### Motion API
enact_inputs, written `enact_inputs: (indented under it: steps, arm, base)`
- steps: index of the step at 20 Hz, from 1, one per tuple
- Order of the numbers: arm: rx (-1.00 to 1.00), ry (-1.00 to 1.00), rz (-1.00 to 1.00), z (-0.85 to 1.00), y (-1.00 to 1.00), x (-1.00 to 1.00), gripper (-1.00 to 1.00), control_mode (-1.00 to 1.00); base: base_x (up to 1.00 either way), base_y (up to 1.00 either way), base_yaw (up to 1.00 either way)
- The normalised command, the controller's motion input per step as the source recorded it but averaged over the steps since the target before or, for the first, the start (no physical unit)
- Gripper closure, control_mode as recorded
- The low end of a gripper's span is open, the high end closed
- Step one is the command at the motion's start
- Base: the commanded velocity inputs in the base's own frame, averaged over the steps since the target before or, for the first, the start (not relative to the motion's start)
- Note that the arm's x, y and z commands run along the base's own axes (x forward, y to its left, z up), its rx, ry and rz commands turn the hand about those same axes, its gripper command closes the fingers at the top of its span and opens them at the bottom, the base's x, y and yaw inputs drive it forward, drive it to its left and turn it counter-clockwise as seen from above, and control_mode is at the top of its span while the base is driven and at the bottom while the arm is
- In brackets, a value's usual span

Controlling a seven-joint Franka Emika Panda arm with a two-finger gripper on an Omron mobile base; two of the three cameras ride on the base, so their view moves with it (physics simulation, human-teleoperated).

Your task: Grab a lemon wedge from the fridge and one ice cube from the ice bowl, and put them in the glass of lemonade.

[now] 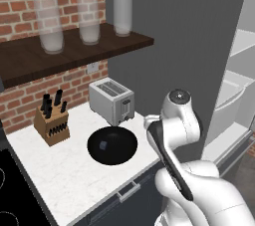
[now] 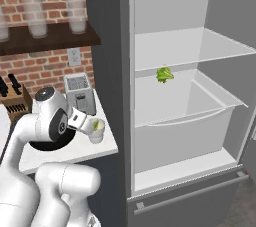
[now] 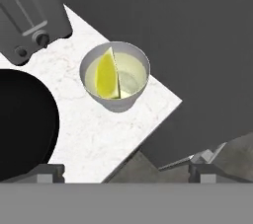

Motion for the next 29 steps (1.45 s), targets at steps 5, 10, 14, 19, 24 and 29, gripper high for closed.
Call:
enact_inputs:
  steps: [5, 10, 14, 19, 24, 29]
  arm:
    - [0.02, -0.01, 0.06, 0.27, 0.09, -0.56, -1.0, -1.0]
    - [0.06, 0.0, 0.15, 0.57, 0.15, -0.66, -1.0, -1.0]
    - [0.11, -0.01, 0.14, 0.63, 0.02, -0.65, -1.0, -1.0]
    - [0.1, -0.04, 0.05, 0.57, 0.0, -0.67, -1.0, -1.0]
    - [0.06, -0.06, 0.06, 0.42, -0.01, -0.48, -1.0, -1.0]
    - [0.0, -0.07, 0.01, 0.33, 0.05, -0.03, -1.0, -1.0]
  base:
    - [0.0, 0.0, 0.0]
    - [0.0, 0.0, 0.0]
    - [0.0, 0.0, 0.0]
    - [0.0, 0.0, 0.0]
    - [0.0, 0.0, 0.0]
    - [0.0, 0.0, 0.0]
